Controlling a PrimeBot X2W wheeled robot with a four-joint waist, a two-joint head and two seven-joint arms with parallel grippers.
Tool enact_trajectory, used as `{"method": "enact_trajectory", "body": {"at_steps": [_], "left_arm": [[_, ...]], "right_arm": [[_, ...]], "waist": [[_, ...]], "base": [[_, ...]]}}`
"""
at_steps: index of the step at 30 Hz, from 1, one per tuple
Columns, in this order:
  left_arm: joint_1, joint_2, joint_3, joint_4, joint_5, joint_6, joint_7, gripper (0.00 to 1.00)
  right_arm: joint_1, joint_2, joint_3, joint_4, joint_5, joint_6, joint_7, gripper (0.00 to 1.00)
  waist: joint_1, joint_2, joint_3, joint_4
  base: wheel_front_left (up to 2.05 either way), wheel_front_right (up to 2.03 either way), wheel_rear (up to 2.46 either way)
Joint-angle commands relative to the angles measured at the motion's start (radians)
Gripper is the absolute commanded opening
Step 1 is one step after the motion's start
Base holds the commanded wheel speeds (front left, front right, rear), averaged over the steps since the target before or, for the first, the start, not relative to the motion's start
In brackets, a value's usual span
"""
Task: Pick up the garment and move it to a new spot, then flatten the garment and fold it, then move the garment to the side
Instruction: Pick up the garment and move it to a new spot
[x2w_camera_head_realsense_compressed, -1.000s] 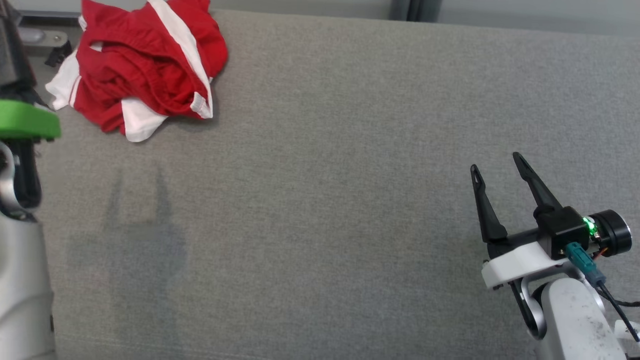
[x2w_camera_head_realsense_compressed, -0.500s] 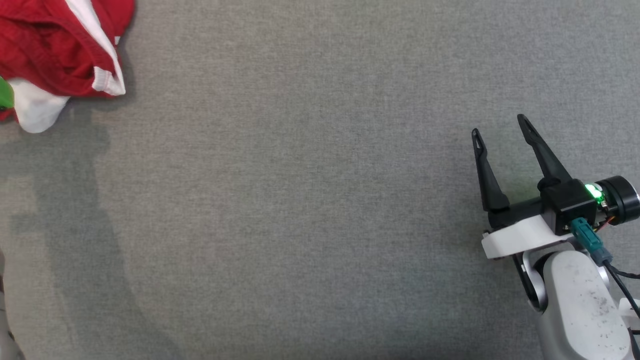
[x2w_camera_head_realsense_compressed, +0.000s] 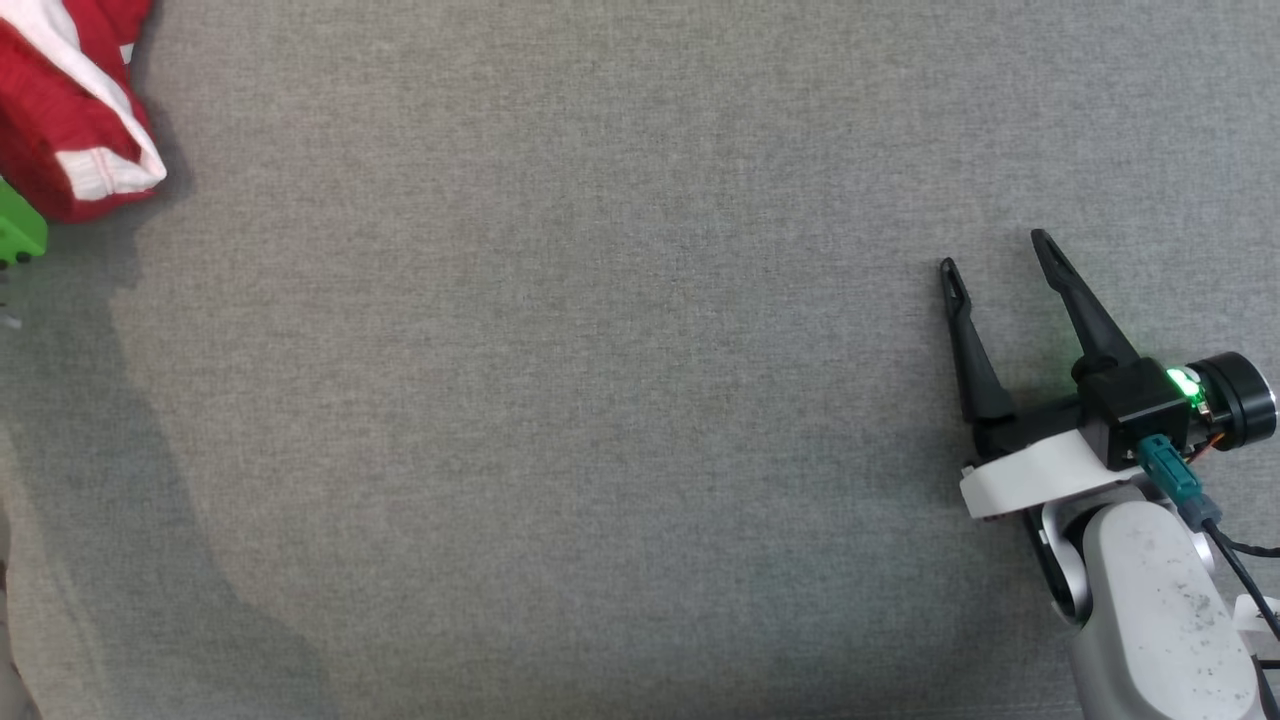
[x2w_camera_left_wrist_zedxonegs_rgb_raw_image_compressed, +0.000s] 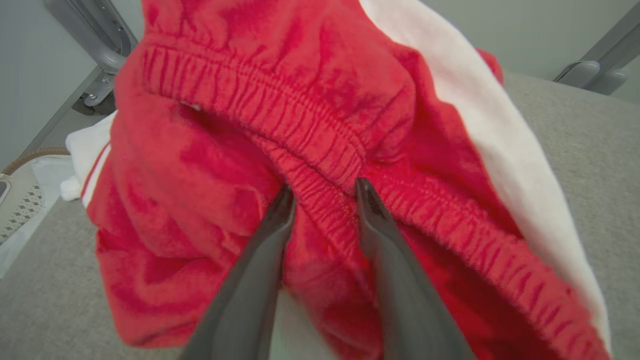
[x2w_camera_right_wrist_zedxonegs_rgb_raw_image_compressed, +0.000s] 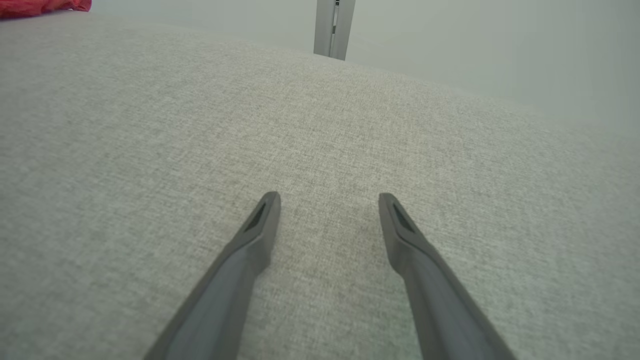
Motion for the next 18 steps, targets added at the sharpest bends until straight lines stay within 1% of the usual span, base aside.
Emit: {"method": "enact_trajectory", "body": {"at_steps": [1,2,6,10,15,18], "left_arm": [[-0.008,0.002,0.0,0.017,-0.004,0.001,-0.004,0.08],[-0.007,0.001,0.002,0.024,-0.011,0.001,-0.009,0.0],[-0.001,0.005,0.005,0.033,-0.026,0.001,-0.047,0.0],[0.002,0.023,-0.003,0.023,-0.032,0.001,-0.091,0.0],[0.007,0.052,-0.034,-0.01,-0.021,0.001,-0.135,0.0],[0.01,0.071,-0.073,-0.05,-0.007,0.001,-0.151,0.0]], "right_arm": [[-0.001,-0.003,0.003,0.007,0.006,-0.001,0.0,1.0],[-0.002,-0.003,0.004,0.009,0.007,-0.001,0.0,1.0],[-0.003,-0.003,0.009,0.018,0.015,-0.001,0.0,1.0],[0.005,-0.003,0.011,0.027,0.022,-0.001,0.0,1.0],[0.024,-0.003,0.011,0.041,0.042,-0.001,0.0,1.0],[0.037,-0.003,0.014,0.054,0.057,-0.001,0.0,1.0]], "waist": [[0.0,-0.0001,-0.009,0.002],[0.0,-0.0001,-0.014,0.003],[0.0,-0.0001,-0.036,0.003],[0.0,-0.0001,-0.069,0.002],[0.0,-0.0001,-0.141,-0.005],[0.0,-0.0001,-0.202,-0.012]], "base": [[0.0,0.0,0.0],[0.0,0.0,0.0],[0.0,0.0,0.0],[0.0,0.0,0.0],[0.0,0.0,0.0],[0.0,0.0,0.0]]}}
